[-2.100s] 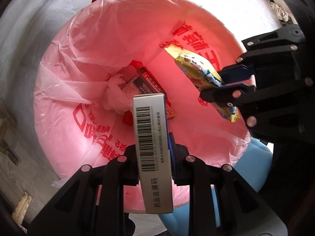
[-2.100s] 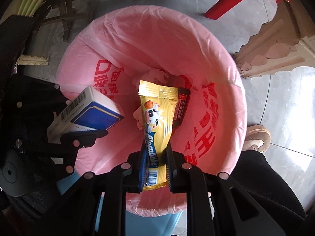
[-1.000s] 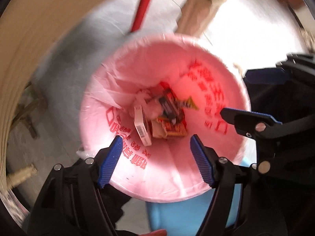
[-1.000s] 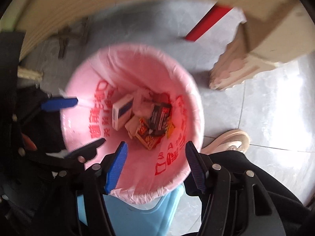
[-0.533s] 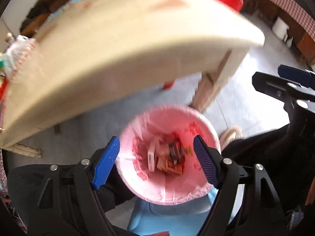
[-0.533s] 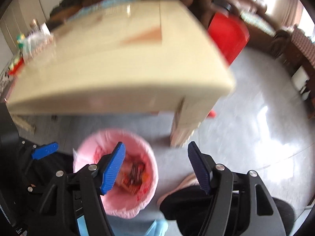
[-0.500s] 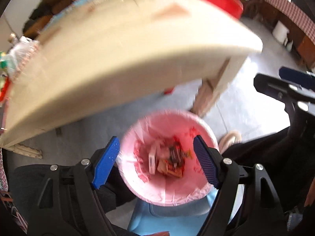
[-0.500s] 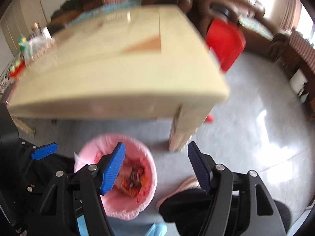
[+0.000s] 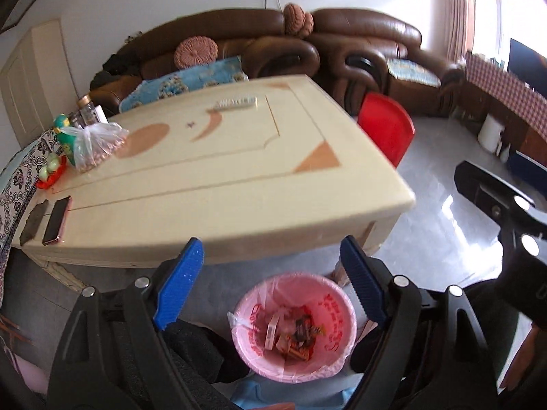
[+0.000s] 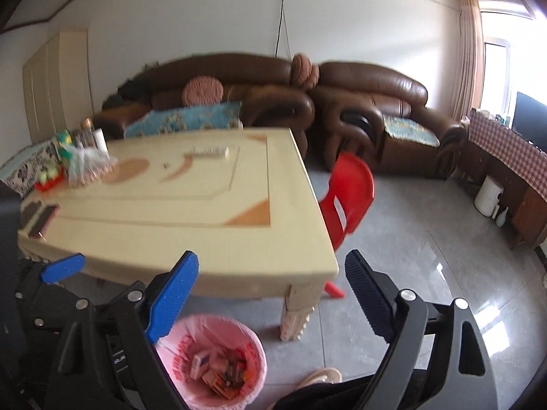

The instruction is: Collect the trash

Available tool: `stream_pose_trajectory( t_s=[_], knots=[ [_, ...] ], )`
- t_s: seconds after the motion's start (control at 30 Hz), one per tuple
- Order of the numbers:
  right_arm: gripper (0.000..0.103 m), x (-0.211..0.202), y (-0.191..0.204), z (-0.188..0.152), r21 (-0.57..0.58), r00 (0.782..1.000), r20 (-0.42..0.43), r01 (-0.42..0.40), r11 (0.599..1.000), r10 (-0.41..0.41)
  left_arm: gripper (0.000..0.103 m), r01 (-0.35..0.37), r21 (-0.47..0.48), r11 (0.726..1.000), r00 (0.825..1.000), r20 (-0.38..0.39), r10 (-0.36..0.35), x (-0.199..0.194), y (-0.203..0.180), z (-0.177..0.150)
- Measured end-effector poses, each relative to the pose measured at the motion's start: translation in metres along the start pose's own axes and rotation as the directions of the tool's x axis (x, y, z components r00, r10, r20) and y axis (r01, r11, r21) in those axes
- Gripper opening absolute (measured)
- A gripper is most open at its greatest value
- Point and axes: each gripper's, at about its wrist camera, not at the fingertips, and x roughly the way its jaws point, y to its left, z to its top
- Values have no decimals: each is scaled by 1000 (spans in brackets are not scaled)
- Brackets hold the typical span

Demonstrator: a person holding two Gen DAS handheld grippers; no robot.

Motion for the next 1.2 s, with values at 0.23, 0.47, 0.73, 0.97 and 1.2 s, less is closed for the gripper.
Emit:
stream_pose_trajectory(
  t_s=[0.23,0.47,0.73,0.97,1.2],
  knots=[
    [87,-39,7,13,2,998,64,22,1000,-22,81,-27,-68,997,996,80,33,-38,11,14],
    [87,-54,12,16,-6,996,86,37,999,-36,83,-32,-76,997,993,110,40,-57,12,15],
    [87,-58,18,17,-17,995,85,44,999,-42,84,-34,-89,995,993,106,44,-59,15,14],
    [87,-55,17,18,-21,995,78,57,998,-56,84,-34,-88,996,993,107,44,-59,16,14],
    [87,-52,16,19,-15,996,71,60,998,-59,84,-44,-95,994,993,105,54,-58,17,14]
  ],
)
